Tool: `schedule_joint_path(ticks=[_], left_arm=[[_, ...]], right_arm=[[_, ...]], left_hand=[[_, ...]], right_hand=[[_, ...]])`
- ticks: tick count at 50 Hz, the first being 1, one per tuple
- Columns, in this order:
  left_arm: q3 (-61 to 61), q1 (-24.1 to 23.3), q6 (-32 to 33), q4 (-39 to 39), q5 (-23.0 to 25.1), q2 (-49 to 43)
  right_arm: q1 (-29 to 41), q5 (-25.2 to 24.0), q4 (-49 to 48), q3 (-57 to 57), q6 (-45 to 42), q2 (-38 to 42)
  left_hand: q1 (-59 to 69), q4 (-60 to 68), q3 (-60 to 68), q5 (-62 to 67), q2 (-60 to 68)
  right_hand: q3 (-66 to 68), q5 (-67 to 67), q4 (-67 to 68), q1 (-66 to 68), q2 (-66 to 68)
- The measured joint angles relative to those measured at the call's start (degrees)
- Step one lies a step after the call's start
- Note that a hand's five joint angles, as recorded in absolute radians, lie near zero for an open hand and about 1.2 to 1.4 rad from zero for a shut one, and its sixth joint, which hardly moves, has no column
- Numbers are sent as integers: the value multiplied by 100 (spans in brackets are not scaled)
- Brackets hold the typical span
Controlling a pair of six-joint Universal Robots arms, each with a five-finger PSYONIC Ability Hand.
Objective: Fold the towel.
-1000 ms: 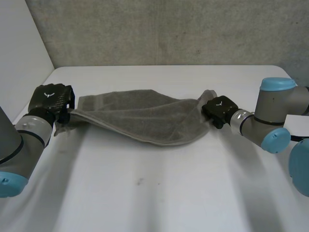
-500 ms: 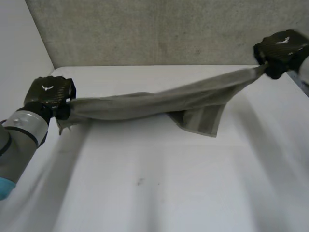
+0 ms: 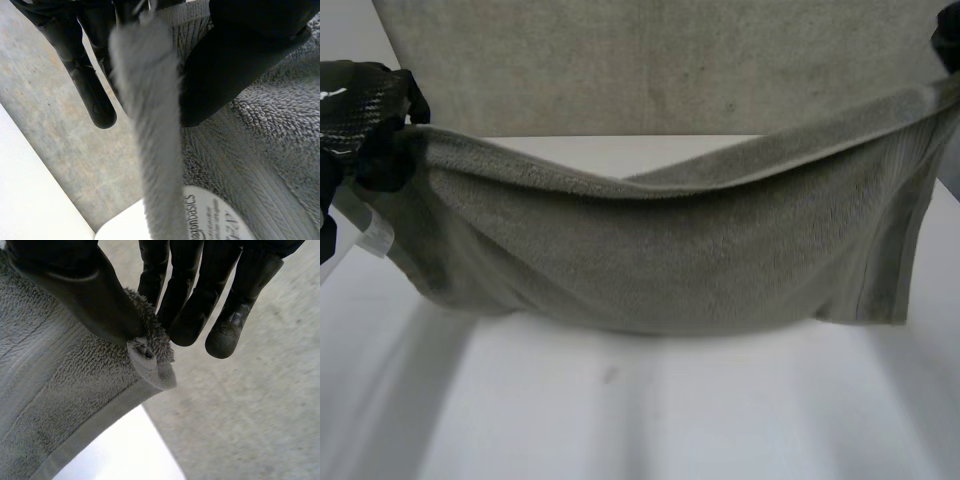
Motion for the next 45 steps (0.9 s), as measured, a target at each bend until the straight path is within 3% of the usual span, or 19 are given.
schedule_joint_path(ticks=[7,15,18,27,35,45], left_arm=[[473,-12,297,-67,-19,-1009],[1612,-126,736,-74,-93,-2574],[2348,-189,781,-80,-110,-3166],[4510,-276,414,73,-108,-3960],[5555,-289,-584,594,-169,-3977],[4665,-281,-1022,756,-183,-3850]], right_arm=[[179,137,209,-103,-232,820],[788,955,231,-1015,-551,2194],[1107,1389,225,-1824,-585,2862],[1366,1826,-147,-4767,160,4195],[1360,1975,-963,-6143,1272,4404],[1375,1726,-1081,-5070,1416,4024]], left_hand=[[0,0,0,0,0],[3,0,0,0,0],[3,0,0,0,0],[3,1,2,0,1],[3,1,2,0,1],[3,1,2,0,1]], right_hand=[[0,2,0,1,0],[0,2,0,1,0],[0,2,0,1,0],[0,2,0,3,0],[0,2,0,10,0],[0,3,0,12,0]])
